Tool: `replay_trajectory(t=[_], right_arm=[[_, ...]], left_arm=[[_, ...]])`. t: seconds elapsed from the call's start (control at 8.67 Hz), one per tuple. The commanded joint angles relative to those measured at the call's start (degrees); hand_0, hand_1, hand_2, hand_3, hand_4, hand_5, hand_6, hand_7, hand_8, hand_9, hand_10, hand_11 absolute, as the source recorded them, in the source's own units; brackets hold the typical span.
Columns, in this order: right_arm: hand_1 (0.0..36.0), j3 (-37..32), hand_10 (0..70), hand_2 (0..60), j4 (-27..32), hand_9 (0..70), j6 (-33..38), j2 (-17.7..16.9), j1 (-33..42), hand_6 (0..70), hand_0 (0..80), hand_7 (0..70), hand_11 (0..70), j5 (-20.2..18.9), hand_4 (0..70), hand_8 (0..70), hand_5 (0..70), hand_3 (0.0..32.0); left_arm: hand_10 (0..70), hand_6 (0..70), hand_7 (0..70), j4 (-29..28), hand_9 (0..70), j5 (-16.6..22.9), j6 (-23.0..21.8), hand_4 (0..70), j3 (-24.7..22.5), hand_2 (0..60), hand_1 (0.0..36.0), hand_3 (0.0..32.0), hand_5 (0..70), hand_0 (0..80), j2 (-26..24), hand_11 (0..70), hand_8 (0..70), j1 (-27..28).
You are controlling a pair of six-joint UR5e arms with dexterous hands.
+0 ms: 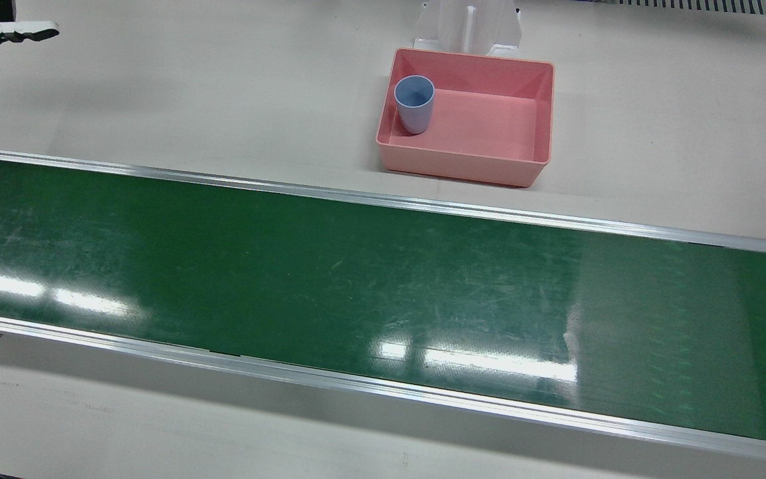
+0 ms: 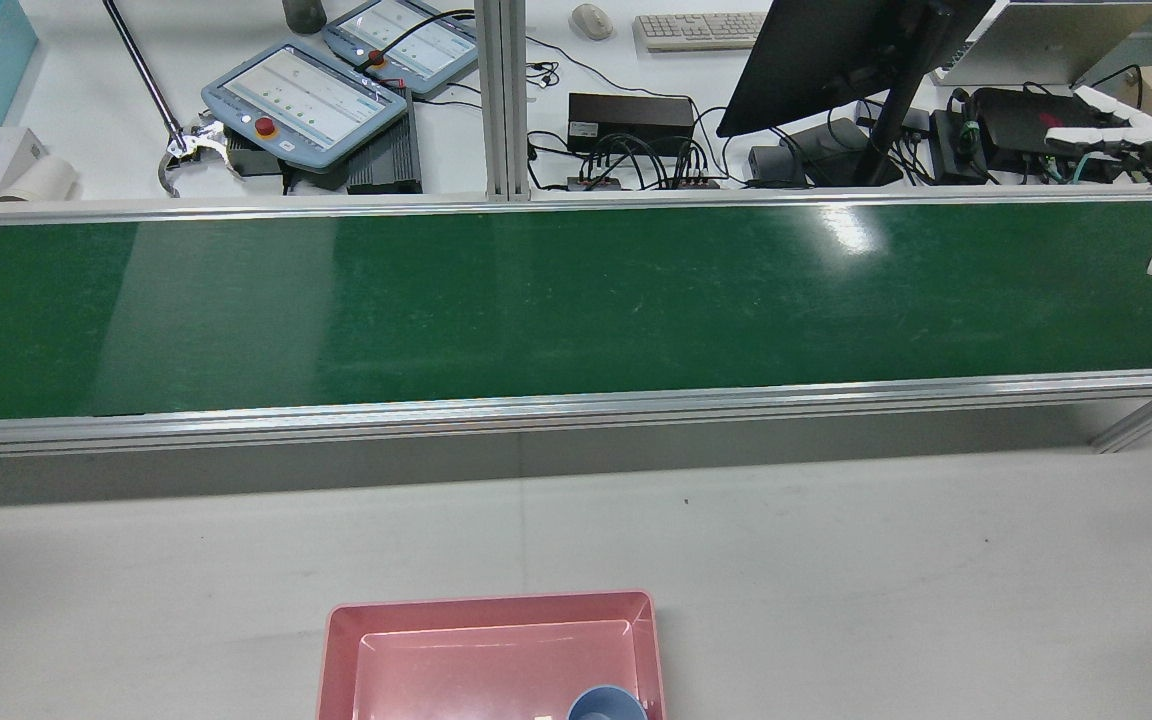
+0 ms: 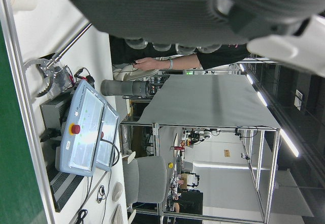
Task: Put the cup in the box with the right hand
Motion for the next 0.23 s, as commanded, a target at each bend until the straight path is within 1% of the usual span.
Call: replay_trajectory(t=[0.0,0.12], right_arm=[[4.9,-8.77,1.7,6.4,0.1,3.4,5.23,1.87,0.65,2.2,38.8,6.2,3.5,10.84,2.7,1.4,2.8,0.0],[4.2,-11.59,1.8,3.2,0.19,3.5,7.35,4.32,0.64,2.3,40.6,5.8,3.7,11.83,4.0,1.4,2.8,0.0]], left_arm=[[0.0,0.0,0.0,0.01,0.0,-0.05,0.0,0.0,0.09,0.0,0.0,0.0,0.0,0.0,-0.06,0.0,0.0,0.04],[0.0,0.0,0.0,0.0,0.0,-0.05,0.0,0.0,0.09,0.0,0.0,0.0,0.0,0.0,-0.06,0.0,0.0,0.04]])
